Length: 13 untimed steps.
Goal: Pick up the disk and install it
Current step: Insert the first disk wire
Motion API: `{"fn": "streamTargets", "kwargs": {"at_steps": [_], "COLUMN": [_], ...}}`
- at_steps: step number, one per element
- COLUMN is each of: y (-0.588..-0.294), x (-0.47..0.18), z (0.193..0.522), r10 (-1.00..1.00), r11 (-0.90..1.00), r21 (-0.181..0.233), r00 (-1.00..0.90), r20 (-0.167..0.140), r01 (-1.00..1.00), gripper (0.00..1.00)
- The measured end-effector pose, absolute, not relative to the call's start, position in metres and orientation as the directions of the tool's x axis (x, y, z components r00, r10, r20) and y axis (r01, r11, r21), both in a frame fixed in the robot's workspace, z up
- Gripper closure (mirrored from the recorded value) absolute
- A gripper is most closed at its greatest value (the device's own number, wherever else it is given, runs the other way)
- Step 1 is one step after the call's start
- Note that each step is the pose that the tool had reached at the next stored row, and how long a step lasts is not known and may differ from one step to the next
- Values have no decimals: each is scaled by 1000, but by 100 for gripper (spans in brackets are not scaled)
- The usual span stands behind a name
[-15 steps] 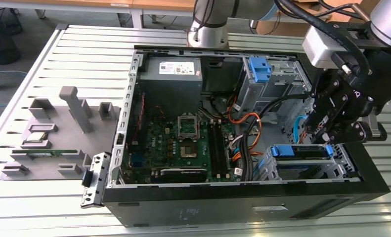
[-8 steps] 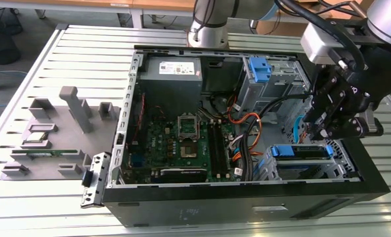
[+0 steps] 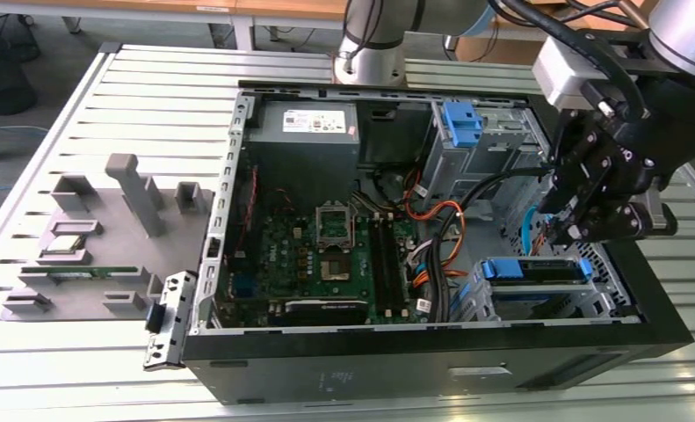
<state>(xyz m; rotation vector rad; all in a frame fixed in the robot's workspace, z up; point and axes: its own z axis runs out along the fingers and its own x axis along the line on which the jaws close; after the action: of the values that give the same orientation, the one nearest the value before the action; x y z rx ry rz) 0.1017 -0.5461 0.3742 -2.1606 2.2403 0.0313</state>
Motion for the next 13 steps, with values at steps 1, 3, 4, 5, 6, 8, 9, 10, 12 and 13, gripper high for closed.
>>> {"fn": "streamTargets", "kwargs": {"at_steps": [1,3,4,5,6,8,9,10,12,13], "y": [-546,-545,-545,-545,-545,-545,-545,-545,-545,-545], "x": [103,106,108,109,111,112,113,113,114,114], "z": [374,374,374,374,373,372,371,370,367,366], "r10": [-999,-999,-999,-999,-999,-999,-999,-999,-999,-999], "r11": [36,36,36,36,36,36,36,36,36,36], "r21": [-6,-6,-6,-6,-6,-6,-6,-6,-6,-6], "r00": [-36,-36,-36,-36,-36,-36,-36,-36,-36,-36], "r20": [-35,-35,-35,-35,-35,-35,-35,-35,-35,-35], "r01": [-999,-999,-999,-999,-999,-999,-999,-999,-999,-999], "gripper": [58,58,58,58,58,58,58,58,58,58]}}
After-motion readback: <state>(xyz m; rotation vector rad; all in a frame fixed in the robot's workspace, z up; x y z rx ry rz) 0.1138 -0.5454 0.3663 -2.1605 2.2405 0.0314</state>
